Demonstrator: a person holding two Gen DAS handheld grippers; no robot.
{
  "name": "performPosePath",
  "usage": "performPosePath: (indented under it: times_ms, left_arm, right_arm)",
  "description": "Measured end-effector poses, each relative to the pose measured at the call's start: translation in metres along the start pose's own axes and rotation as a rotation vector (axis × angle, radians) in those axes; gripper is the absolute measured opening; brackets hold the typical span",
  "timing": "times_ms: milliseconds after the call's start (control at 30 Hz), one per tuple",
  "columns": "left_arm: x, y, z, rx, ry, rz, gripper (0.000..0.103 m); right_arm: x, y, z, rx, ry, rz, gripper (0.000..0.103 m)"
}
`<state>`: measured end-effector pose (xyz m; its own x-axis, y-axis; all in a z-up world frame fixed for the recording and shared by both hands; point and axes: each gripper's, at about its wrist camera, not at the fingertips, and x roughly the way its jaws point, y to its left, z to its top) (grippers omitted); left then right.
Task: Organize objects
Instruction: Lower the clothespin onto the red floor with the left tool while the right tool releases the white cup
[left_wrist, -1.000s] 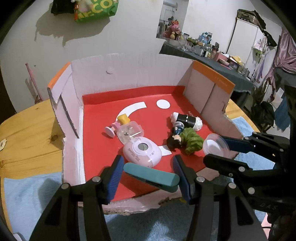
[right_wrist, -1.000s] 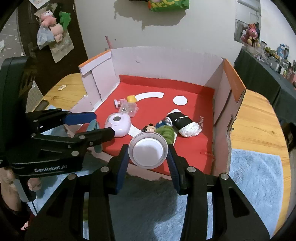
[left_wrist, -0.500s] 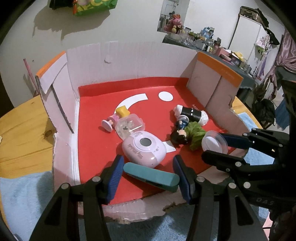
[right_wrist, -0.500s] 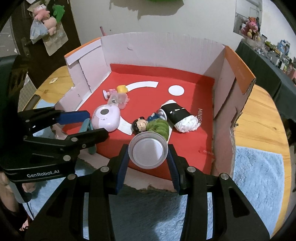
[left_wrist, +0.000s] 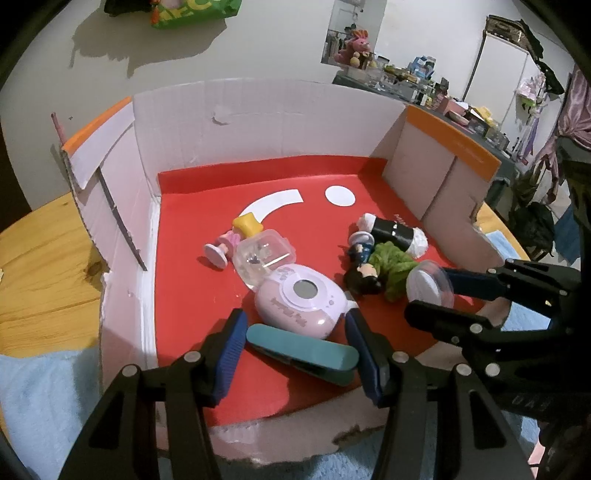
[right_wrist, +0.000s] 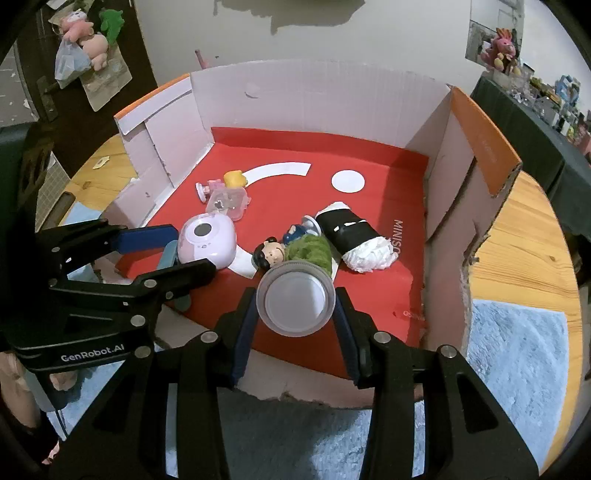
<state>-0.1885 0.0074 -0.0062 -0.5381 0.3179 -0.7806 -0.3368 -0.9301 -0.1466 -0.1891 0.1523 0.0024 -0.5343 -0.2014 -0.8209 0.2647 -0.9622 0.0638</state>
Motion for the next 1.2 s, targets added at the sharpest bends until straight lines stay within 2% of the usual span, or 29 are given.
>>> performPosePath:
  times_ms: [200,1000,1200]
  left_arm:
    - [0.0021,0.0014,0.0007,-0.009,-0.011,-0.003,0.058]
    - [0.0030,0.0027,-0.0009,-0.019,-0.008,-0.007,0.058]
    - [-0.0003,0.0034,-0.0002,-0.026,-0.024,-0.001,0.065]
  right_arm:
    - [0.0080,-0.0019,-0.0021,-0.005,0.000,-0.033,0.039]
    - [0.0052,-0.0013,-0.0024,-0.001,-0.009,-0.009,0.040]
    - [0.0028,-0.0007,-0.0033,-0.003,-0.017,-0.004,0.042]
